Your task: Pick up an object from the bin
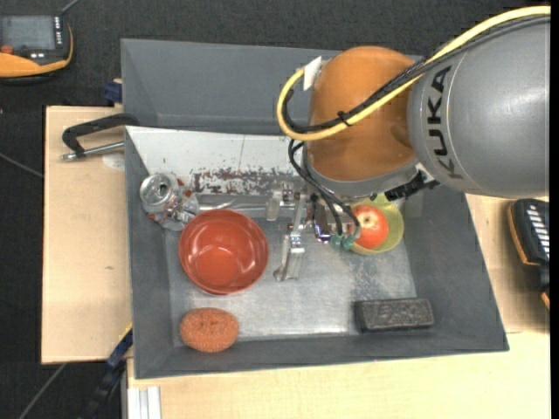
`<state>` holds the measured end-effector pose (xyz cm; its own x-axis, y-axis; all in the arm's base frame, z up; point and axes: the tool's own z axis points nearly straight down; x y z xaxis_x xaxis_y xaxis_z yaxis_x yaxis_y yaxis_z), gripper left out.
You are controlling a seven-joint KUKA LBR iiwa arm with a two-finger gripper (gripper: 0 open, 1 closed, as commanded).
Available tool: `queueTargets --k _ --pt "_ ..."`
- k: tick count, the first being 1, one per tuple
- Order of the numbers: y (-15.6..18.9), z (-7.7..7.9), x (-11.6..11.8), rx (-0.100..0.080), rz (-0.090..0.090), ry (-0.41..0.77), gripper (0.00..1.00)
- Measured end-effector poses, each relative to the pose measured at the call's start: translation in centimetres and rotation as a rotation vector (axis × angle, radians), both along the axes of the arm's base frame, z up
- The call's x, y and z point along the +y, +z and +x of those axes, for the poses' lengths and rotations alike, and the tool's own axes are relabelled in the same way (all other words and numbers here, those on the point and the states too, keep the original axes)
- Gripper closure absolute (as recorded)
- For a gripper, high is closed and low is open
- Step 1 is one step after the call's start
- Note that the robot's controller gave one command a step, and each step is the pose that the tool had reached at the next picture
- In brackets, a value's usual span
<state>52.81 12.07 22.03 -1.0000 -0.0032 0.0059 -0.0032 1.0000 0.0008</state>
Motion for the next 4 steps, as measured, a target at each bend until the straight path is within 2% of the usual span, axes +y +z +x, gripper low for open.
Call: queueTargets --k 1,2,3,4 --pt "-8.1 -2.8 6.2 0.007 0.002 -0.032 0.0" --pt "-15.2 1.7 1.8 0.008 0.003 0.051 0.0" --pt "-14.9 2.4 1.6 0.002 0.007 0.324 0.0" --pt "-14.9 -0.1 -0.7 0.001 0.008 0.313 0.0"
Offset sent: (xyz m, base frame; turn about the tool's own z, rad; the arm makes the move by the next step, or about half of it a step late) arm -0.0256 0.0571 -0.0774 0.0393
